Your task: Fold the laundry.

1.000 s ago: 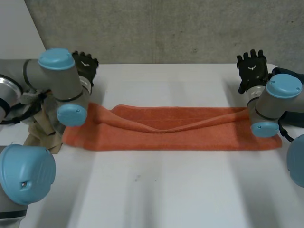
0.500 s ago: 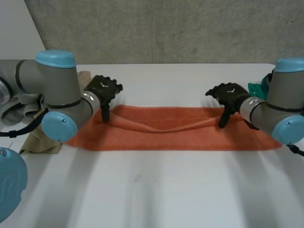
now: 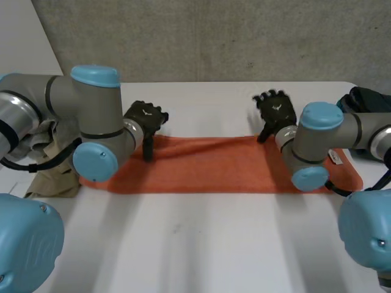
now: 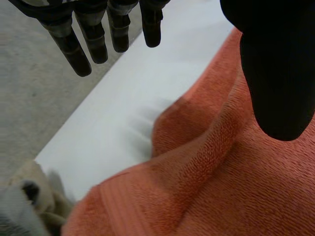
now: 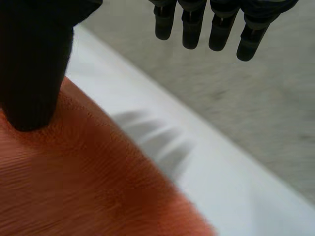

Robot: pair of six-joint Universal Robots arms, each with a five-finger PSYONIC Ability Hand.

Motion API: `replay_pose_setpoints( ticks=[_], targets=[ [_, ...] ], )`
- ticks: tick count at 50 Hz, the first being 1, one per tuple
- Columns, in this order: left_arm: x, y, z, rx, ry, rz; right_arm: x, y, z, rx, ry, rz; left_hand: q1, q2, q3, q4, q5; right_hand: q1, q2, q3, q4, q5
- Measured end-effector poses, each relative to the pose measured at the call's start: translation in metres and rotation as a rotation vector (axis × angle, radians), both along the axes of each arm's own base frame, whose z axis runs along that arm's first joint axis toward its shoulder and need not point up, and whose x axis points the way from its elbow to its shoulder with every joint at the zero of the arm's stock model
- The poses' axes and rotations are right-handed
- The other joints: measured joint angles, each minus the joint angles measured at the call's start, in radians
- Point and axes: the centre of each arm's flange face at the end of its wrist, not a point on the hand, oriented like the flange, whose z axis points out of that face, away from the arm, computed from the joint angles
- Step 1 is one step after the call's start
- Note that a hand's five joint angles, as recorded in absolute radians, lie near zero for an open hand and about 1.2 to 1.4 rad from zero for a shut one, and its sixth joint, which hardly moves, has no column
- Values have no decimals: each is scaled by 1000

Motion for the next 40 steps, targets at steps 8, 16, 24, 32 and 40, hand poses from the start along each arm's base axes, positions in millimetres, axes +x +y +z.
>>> replay_pose_setpoints(
  ticks=[8,16,24,32,40],
  targets=[
    [6,3,19,-14,34,44,1,-12,24,-118,-122,-102,0,0,0,0,0,0,0,0,0,1],
    [12,5,23,-9,40,52,-4,2,42,-69,-108,-57,0,0,0,0,0,0,0,0,0,0],
    [18,7,26,7,54,68,-37,21,58,78,4,-74,0,0,0,0,0,-13,0,-3,0,0],
    [21,12,36,1,112,66,-98,43,70,251,167,-145,0,0,0,0,0,-13,0,-4,0,0],
    [20,17,42,-13,142,44,-150,66,57,366,399,-171,0,0,0,0,0,-13,0,-4,0,0]
  ],
)
